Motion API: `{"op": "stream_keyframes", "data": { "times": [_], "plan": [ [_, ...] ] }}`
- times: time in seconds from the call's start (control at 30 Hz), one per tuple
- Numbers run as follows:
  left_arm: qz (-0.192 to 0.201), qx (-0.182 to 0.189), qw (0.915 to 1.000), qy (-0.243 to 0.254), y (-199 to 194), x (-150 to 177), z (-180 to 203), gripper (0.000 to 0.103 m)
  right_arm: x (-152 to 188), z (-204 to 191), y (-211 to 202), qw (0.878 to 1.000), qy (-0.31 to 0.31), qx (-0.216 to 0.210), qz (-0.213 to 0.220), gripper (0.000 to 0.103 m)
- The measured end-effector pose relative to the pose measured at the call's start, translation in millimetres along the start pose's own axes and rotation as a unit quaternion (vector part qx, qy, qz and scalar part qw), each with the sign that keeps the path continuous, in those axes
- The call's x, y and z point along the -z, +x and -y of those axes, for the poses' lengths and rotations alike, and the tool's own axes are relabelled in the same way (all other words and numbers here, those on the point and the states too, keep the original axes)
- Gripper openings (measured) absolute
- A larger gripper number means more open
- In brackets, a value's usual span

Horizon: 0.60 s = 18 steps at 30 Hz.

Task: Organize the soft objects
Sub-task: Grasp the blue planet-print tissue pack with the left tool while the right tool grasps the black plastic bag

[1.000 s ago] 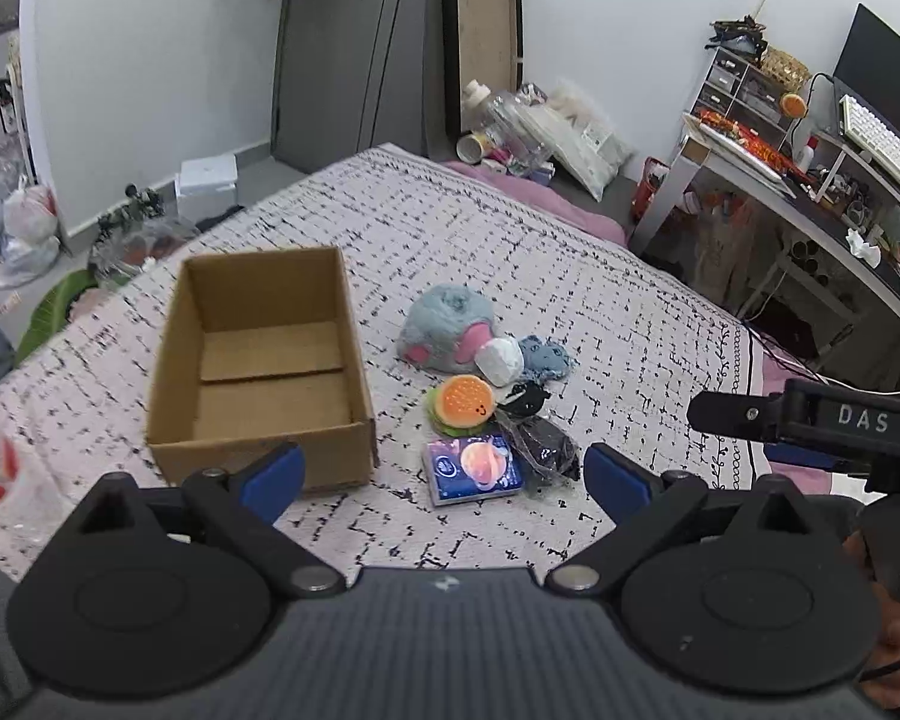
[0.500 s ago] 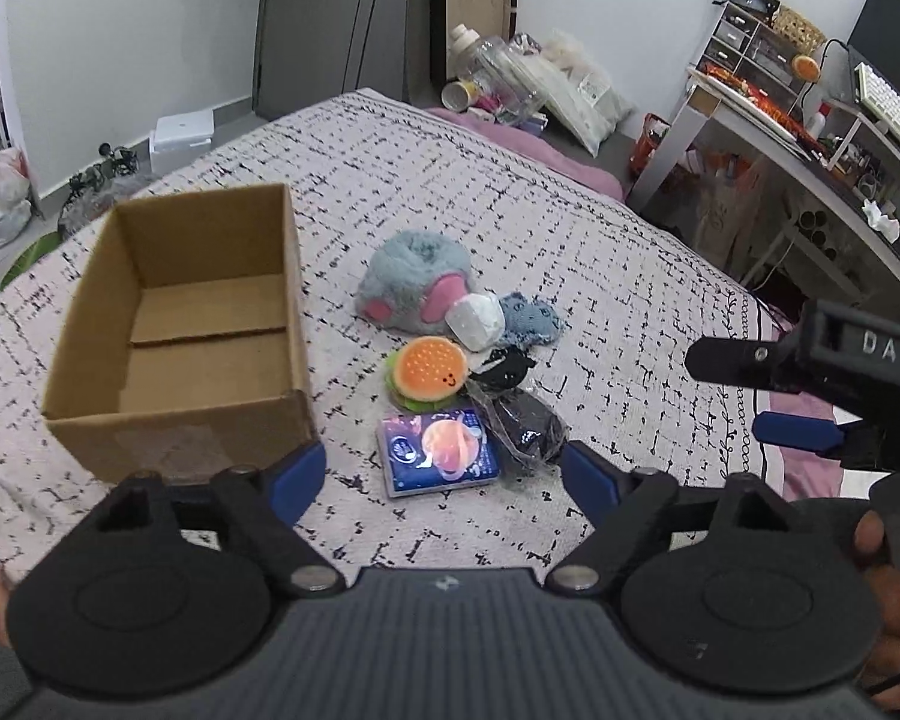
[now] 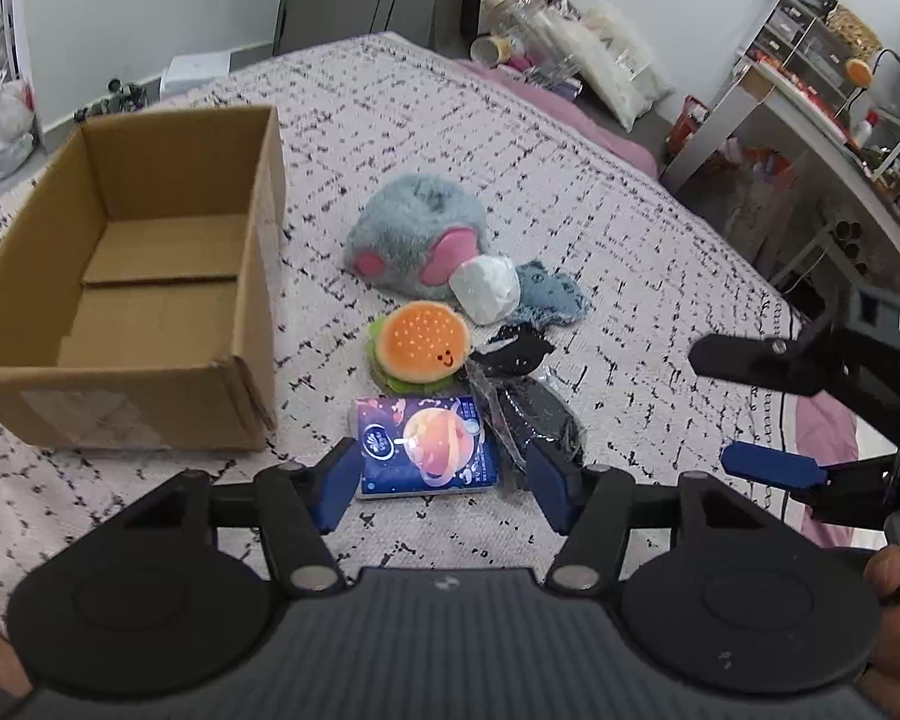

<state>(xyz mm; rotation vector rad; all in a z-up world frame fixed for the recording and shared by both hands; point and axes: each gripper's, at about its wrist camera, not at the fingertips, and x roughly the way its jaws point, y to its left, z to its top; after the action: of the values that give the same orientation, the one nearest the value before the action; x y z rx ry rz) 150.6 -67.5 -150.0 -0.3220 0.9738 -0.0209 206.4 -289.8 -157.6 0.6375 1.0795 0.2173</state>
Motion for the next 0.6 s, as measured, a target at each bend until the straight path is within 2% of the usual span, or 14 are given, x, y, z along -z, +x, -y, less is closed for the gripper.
{"op": "stream_keyframes", "data": {
  "times": [0.43, 0.6],
  "plan": [
    [-0.034, -0.024, 0.9991, -0.011, 48.0, -0.2, -3.9, 0.061, -5.5, 7.1, 54.1, 0.998, 0.029, 0.02, -0.059, 0.081],
    [-0.044, -0.02, 0.9987, -0.016, 60.3, -0.9, -1.1, 0.067, -7.2, 9.5, 71.2, 0.996, 0.033, 0.033, -0.082, 0.081]
  ]
}}
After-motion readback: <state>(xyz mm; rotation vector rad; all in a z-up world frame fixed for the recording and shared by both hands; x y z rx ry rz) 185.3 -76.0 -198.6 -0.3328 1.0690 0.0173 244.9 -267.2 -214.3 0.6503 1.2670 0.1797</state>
